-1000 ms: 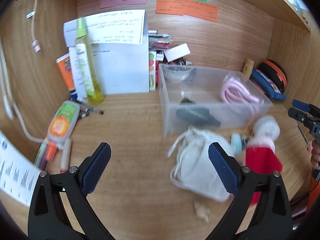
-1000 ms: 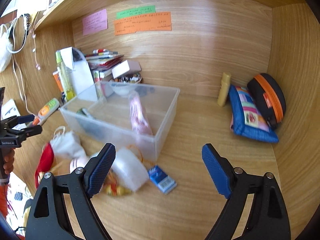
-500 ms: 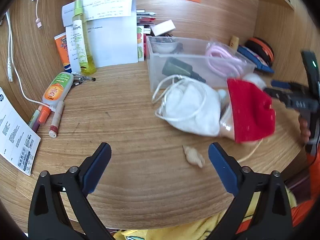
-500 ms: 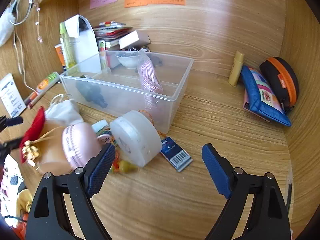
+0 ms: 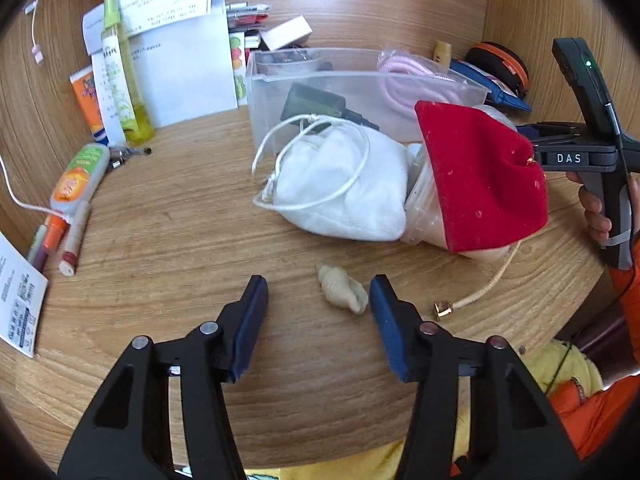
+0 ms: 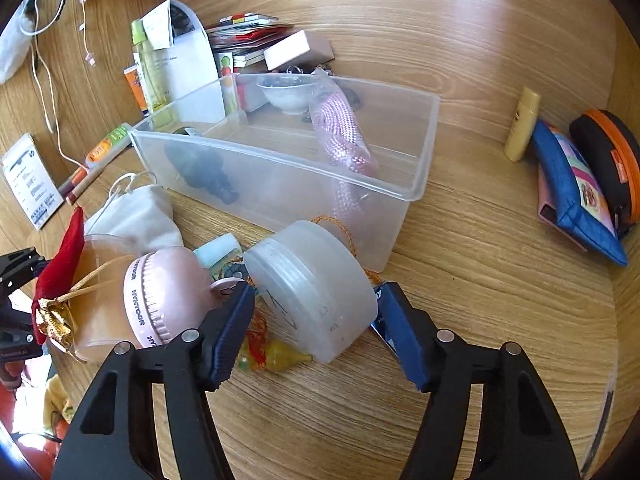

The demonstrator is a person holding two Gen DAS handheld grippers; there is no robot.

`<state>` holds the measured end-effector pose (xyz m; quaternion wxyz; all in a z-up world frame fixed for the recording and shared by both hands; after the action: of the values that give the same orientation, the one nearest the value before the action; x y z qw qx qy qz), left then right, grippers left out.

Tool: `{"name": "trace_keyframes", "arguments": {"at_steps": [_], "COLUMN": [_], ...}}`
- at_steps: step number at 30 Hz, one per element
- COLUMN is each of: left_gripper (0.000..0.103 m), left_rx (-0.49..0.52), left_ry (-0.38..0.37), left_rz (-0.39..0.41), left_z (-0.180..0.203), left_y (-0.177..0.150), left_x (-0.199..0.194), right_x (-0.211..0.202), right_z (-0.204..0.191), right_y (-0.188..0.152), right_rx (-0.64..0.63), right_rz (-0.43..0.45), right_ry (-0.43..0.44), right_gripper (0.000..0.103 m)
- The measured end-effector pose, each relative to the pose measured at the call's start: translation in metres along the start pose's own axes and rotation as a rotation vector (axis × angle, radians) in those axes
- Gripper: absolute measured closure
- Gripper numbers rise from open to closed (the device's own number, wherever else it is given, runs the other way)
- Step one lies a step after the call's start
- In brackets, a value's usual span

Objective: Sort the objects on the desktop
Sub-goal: 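Grasp the white round container with the right gripper while the left grasps a small shell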

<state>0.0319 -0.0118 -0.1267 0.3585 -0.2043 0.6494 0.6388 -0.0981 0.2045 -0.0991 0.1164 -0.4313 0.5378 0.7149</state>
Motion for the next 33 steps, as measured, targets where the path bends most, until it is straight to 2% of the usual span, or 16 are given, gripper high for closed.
{"name": "trace_keyframes", "arguments": {"at_steps": [3, 6, 10, 17, 23, 33], "left_gripper": [0.056, 0.065, 0.079, 0.079, 0.08, 0.08], "left_rx": [-0.001, 0.004, 0.008, -0.02, -0.079, -0.108], "left_ry": [-0.011, 0.003, 0.011, 0.042, 0.079, 0.126], "left_rz": [0.008, 0.025, 0.036, 0.05, 0.091, 0.156], "left_z": [0.001, 0.0, -0.002, -0.01, -0.025, -0.034], "left_y": [0.001, 0.001, 0.002, 0.002, 0.002, 0.012], "left_x": [0.001, 0.002, 0.003, 0.003, -0.012, -0.033], "right_x": [0.001, 0.004, 0.006, 0.003, -0.009, -0.02], "right_z": [0.001, 0.001, -0.001, -0.001, 0.008, 0.014], "right_y": [0.002, 0.005, 0.006, 0.006, 0.01, 0.01], "right_rx": [0.001, -0.004, -0.015, -0.012, 0.023, 0.048], "right_rz": [-0.002, -0.005, -0.006, 0.019, 0.051, 0.081], "right_ry": [0.018, 0.033, 0.047, 0.042, 0.064, 0.056], "right_gripper": [0.044, 0.054, 0.076, 0.076, 0.076, 0.076]}}
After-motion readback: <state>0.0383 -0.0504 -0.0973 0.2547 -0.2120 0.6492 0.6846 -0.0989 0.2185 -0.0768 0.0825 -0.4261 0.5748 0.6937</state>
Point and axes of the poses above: each gripper's, at about its wrist camera, not at the fingertips, and x roughly the way its jaws point, z to its right, y to its top, the point moved 1 cm from there along x, roughly the way its jaws point, and after that the axes turned 6 degrees about -y, right-handed, at the moved point
